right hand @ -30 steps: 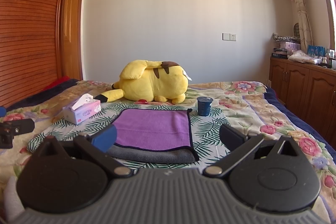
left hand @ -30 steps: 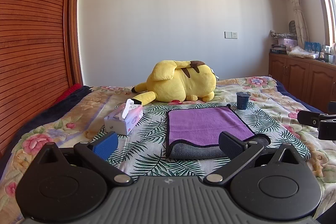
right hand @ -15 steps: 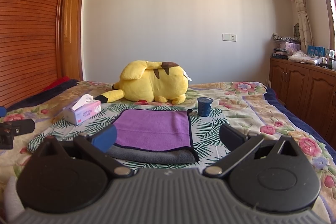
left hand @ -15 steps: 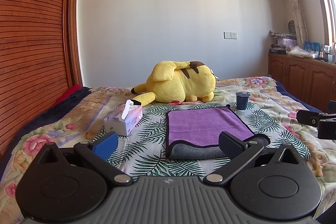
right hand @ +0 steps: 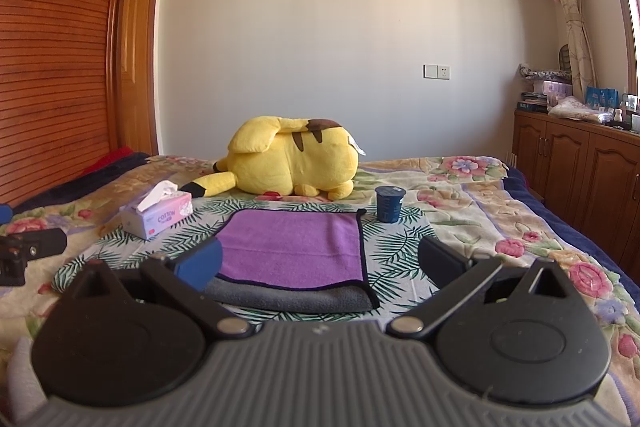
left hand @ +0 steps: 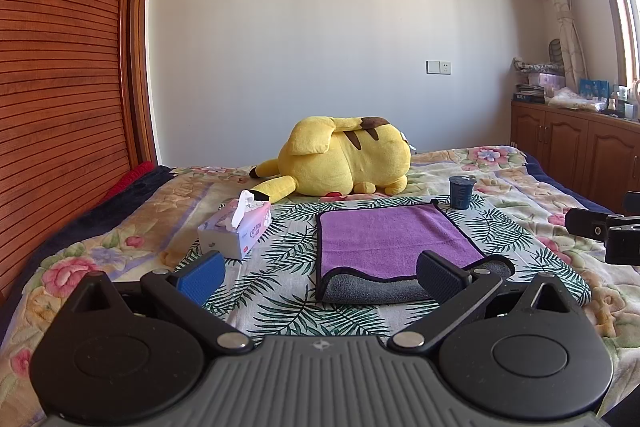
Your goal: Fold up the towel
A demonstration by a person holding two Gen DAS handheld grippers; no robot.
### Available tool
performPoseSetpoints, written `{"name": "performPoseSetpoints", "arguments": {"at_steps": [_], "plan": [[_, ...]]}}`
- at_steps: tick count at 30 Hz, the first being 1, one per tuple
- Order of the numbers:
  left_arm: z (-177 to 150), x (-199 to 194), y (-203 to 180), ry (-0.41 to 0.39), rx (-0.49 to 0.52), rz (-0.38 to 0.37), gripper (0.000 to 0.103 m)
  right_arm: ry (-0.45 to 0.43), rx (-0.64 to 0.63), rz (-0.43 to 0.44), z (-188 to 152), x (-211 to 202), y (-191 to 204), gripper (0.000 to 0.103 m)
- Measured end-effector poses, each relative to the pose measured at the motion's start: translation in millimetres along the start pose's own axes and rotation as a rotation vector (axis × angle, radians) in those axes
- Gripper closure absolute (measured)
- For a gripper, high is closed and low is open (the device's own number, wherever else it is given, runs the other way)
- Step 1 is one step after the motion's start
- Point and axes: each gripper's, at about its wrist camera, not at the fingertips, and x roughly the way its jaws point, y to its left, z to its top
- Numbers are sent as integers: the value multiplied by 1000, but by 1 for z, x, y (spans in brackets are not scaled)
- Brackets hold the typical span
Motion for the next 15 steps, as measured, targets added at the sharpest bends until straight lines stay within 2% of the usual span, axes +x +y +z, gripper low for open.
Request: {"name": "performPoseSetpoints", "arguments": {"at_steps": [15], "plan": [[0,0,-1,0,1,1,18,3,-1,-1,1,-1,1,0]]}}
